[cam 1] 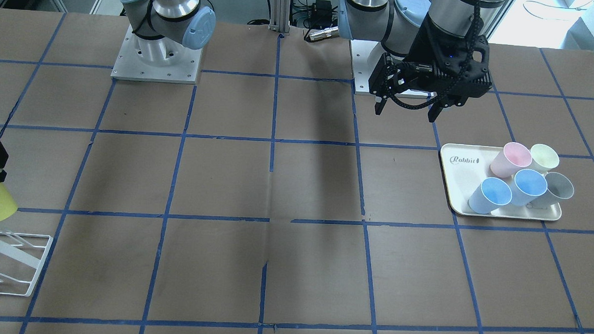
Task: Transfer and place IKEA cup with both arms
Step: 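Slide the cup off the peg with the right gripper while the left gripper advances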
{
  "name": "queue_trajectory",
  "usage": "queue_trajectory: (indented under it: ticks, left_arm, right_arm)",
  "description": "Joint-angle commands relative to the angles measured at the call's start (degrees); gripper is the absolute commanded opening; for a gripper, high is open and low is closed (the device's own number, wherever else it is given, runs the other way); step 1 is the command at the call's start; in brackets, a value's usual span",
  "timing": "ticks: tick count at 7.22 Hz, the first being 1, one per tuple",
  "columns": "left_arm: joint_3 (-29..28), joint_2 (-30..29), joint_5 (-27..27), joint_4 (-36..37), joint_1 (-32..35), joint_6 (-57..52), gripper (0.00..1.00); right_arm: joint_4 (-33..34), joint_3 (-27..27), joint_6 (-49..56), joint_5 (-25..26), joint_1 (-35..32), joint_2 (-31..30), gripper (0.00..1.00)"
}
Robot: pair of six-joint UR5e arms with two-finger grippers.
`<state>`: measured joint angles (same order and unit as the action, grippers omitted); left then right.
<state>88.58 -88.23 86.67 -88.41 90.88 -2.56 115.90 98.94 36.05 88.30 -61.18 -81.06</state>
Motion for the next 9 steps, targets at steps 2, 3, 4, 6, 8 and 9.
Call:
queue_trajectory:
  ticks: [2,3,4,6,8,9]
  left_arm:
    - [-0.16,1.21,-5.09,-0.01,-0.35,0.01,1.00]
    - [-0.08,1.39,-6.50,-0.01,-0.35,0.01,1.00]
    - [0.10,1.56,-6.86,-0.01,-0.35,0.01,1.00]
    - [1.32,2.00,-10.26,-0.10,-0.70,0.01,1.00]
    - [1.33,2.01,-14.75,-0.45,-2.27,0.01,1.00]
    - [1.33,2.09,-20.09,-2.28,-4.55,0.01,1.00]
  right_arm:
    - [-6.01,-0.67,0.07,1.35,-0.08,-5.76,0.22]
    - [-7.69,-0.77,0.16,3.00,-0.16,-7.34,0.22]
    - [-10.14,-0.68,0.59,2.15,-0.51,-9.88,0.22]
    - [-14.53,-0.59,1.83,-11.68,-1.13,-13.41,0.23]
    - [-22.35,-0.68,6.66,-20.31,-3.06,-15.69,0.24]
    - [-29.00,-0.77,6.84,-28.10,-3.50,-17.19,0.23]
